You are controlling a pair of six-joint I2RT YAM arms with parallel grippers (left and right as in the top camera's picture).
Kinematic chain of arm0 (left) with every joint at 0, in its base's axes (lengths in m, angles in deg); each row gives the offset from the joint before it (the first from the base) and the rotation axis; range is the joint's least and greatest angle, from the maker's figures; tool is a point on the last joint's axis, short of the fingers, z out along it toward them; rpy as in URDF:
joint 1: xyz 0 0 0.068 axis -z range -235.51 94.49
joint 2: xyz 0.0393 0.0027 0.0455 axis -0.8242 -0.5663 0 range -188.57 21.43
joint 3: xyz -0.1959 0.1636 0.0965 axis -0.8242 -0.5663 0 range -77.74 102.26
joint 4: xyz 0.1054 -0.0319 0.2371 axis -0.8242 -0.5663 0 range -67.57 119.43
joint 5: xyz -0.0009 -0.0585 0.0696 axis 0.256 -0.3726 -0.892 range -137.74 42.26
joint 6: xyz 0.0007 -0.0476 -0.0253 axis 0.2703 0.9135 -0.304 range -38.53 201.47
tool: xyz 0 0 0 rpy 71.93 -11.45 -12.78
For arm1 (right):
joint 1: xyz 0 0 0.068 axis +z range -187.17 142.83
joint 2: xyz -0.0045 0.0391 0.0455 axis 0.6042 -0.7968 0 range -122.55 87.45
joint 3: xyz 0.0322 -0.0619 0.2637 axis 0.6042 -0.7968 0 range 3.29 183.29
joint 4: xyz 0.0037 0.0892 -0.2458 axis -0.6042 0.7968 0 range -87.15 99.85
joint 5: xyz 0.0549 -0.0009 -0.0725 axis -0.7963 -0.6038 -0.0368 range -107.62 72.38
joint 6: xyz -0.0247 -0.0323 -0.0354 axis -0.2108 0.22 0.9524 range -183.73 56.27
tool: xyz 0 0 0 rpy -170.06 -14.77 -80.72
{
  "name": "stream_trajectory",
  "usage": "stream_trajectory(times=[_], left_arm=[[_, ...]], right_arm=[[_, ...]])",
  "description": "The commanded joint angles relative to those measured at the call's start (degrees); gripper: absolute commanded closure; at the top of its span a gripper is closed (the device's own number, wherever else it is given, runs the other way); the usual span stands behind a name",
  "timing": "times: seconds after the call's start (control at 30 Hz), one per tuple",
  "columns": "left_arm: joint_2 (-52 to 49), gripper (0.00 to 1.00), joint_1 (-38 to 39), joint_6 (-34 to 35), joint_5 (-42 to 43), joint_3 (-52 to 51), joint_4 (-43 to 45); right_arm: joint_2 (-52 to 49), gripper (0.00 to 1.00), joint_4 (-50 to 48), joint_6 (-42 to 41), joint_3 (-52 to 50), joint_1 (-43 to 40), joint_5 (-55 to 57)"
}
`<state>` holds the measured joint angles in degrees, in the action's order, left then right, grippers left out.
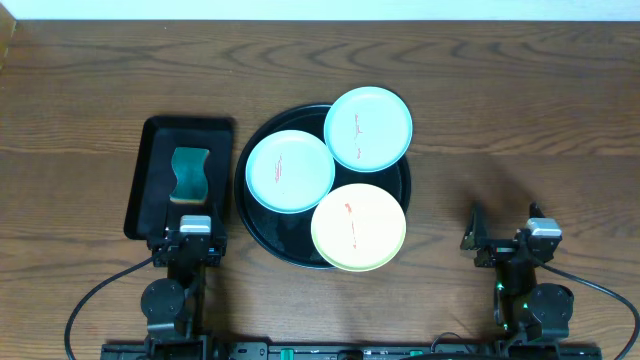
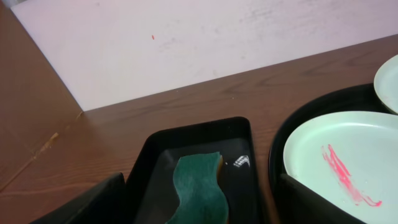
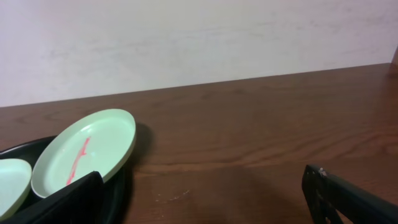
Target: Clean dirty plates on tray and stack at the side
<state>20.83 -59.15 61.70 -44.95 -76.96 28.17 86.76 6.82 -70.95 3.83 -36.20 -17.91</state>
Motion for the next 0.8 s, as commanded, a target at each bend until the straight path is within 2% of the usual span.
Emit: stream_trajectory(times=[0.0, 0.4, 0.47, 0.67, 0.77], left_arm=[[0.37, 0.24, 0.09, -0.76, -0.5, -0.55, -2.58], [0.37, 0.23, 0.09, 1.11, -0.48, -0.44, -2.51], [0.37, 0.23, 0.09, 4.92, -0.5, 0.11, -2.56], [-2.32, 0.24, 0.09, 22.93, -0.44, 4.22, -2.58], [-5.79, 0.23, 0.09, 24.61, 0.79, 7.5, -2.64]], right_arm=[[0.31, 0.01, -0.13, -0.44, -0.22, -0.5, -0.66], [0.31, 0.01, -0.42, -0.46, -0.09, -0.5, -2.08], [0.31, 0.01, -0.39, -0.44, 0.33, -0.52, -3.04], [-0.24, 0.01, -0.09, -0.42, 3.96, -0.5, -4.74], [-2.56, 0.01, 0.5, -0.42, 6.84, -0.5, -4.72]])
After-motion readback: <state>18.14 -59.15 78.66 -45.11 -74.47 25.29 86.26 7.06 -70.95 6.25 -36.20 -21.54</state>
